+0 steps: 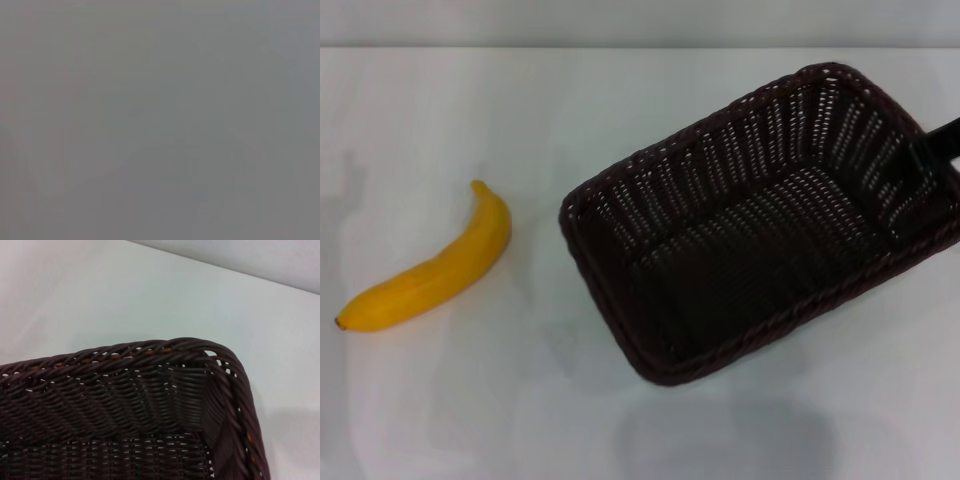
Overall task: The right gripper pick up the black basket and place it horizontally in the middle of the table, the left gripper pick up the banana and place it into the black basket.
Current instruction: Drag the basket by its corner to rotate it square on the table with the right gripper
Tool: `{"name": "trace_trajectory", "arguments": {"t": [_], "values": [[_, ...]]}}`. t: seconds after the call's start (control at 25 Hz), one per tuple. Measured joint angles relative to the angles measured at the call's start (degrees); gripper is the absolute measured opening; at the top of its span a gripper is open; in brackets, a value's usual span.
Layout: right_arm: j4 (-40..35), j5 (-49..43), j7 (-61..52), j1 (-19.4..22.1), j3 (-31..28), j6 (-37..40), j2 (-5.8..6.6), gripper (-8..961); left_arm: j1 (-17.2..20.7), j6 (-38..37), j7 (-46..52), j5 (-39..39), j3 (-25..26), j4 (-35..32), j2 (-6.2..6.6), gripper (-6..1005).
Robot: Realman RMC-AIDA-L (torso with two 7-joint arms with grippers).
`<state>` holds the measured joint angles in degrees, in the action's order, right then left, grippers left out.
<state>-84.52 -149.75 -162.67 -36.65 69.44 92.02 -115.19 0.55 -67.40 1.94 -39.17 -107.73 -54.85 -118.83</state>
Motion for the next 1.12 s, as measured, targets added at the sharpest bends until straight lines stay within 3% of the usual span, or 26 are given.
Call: {"name": "trace_trajectory", "arguments": {"t": [0.44, 0.8, 1.12], "values": [[5.3, -1.2, 0.1, -4.5, -8.5, 2.7, 1.20, 130, -1.5, 0.9, 0.5, 0.0, 0.0, 0.4, 0.00, 890], [5.7, 2.6, 0.3, -6.0, -11.1, 4.3, 0.25, 127, -2.0, 1.6, 0.5, 0.0, 0.0, 0.4, 0.05, 889], [5.7, 5.3, 0.2, -5.7, -11.8, 3.2, 0.18, 127, -2.0, 2.6, 0.9, 0.0, 0.0, 0.1, 0.12, 889]]}}
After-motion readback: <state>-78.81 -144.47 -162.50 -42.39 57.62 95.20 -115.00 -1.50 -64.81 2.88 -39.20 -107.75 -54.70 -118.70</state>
